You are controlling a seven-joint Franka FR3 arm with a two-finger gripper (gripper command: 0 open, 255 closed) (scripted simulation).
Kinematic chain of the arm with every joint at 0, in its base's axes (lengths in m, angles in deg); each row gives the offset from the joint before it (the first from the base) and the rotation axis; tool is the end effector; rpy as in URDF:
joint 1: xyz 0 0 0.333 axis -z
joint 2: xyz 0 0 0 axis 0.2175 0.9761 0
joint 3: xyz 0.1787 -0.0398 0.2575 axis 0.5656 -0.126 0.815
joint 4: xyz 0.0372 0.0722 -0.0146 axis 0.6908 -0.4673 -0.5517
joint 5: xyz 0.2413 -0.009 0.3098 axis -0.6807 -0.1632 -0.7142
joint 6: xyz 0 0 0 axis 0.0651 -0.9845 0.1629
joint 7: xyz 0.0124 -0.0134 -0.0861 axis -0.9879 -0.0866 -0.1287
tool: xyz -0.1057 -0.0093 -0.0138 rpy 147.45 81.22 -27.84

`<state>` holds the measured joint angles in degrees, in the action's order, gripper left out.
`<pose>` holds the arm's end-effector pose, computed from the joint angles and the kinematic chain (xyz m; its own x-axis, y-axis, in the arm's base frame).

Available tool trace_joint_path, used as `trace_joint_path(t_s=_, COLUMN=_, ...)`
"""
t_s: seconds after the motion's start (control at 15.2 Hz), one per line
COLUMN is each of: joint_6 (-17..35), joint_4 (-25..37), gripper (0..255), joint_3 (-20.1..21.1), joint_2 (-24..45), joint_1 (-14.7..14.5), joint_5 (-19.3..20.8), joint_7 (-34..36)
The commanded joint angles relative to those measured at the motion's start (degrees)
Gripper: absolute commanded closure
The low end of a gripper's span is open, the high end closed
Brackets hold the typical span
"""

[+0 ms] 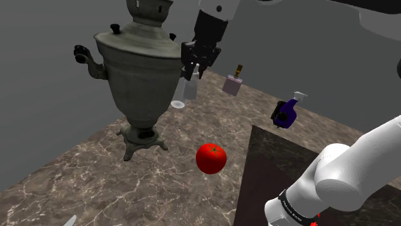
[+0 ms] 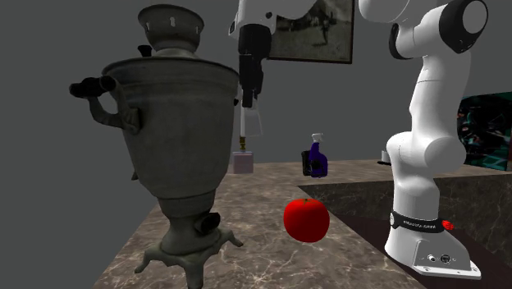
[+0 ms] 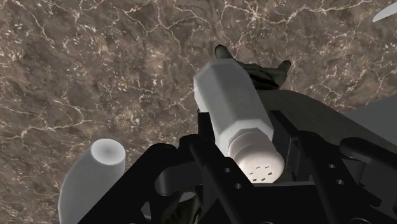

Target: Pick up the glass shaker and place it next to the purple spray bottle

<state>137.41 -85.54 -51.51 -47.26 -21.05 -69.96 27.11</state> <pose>0.4298 0.2680 0.6200 0.9911 0.1041 0.0828 0.1077 -0.9934 -0.0402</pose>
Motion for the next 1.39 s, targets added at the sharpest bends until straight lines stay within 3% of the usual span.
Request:
trace_joint_path(t_s=0.0, joint_6=-1.65, joint_4=2.21, gripper=255, joint_3=0.03, joint_2=0.41, joint_1=0.04, joint_5=0.16, joint_7=0.22)
trace_joint_path(t_s=0.46, joint_6=-6.50, joint_4=8.41, gripper=255, joint_3=0.13, joint_2=1.82, joint_1=0.15, joint_5=0.67, joint_7=0.65)
trace_joint_path(t_s=0.86, joint_6=-6.81, joint_4=-2.33, gripper=255, joint_3=-5.72, joint_2=-9.14, joint_1=1.98, joint_5=-1.86, joint_7=-7.56)
trace_joint_path(t_s=1.32, joint_6=-8.73, joint_4=-11.28, gripper=255, joint_3=-12.94, joint_2=-19.37, joint_1=3.60, joint_5=-1.39, joint_7=-16.46)
